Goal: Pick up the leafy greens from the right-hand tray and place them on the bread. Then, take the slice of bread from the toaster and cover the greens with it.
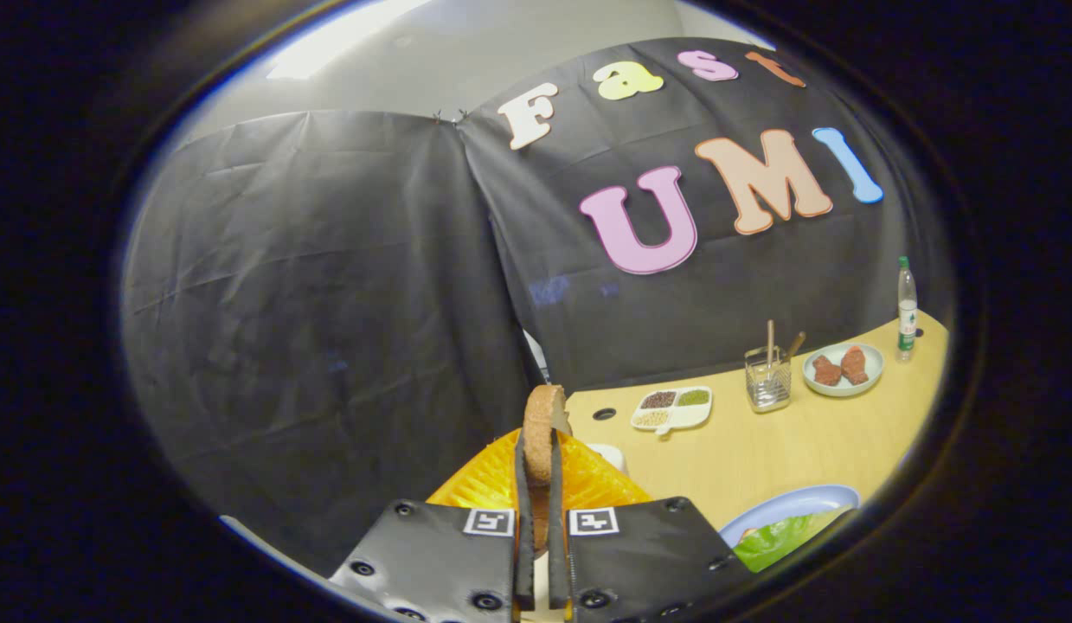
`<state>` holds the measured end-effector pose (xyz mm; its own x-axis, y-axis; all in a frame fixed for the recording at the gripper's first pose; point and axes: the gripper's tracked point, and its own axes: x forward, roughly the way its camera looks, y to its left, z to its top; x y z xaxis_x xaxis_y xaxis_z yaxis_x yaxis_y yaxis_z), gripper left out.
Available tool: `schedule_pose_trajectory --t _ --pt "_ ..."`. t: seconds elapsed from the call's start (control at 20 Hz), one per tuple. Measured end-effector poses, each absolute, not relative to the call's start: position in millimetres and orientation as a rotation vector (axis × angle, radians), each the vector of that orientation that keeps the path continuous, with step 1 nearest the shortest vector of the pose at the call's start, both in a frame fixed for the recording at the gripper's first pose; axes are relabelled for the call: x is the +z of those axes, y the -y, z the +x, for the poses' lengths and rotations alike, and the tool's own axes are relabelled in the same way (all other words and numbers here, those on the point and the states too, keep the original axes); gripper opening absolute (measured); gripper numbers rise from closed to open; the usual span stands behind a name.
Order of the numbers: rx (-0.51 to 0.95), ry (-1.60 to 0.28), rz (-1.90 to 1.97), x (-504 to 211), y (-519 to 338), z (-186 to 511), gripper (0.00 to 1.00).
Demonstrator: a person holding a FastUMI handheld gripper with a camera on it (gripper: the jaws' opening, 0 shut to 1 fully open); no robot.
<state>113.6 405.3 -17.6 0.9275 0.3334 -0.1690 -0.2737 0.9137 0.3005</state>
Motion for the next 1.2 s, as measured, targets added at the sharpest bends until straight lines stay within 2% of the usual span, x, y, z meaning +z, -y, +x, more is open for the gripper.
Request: schedule_pose_trajectory --t 0.25,0.55,0.75,1.2 --pt "0.296 -0.169 0.343 7 -365 98 0.09" --pt "0.182 -0.113 0.419 10 -279 78 0.09" --pt "0.099 -0.145 0.475 -27 -231 66 0.09" --pt "-0.013 -0.241 0.788 -125 -195 53 0.09"
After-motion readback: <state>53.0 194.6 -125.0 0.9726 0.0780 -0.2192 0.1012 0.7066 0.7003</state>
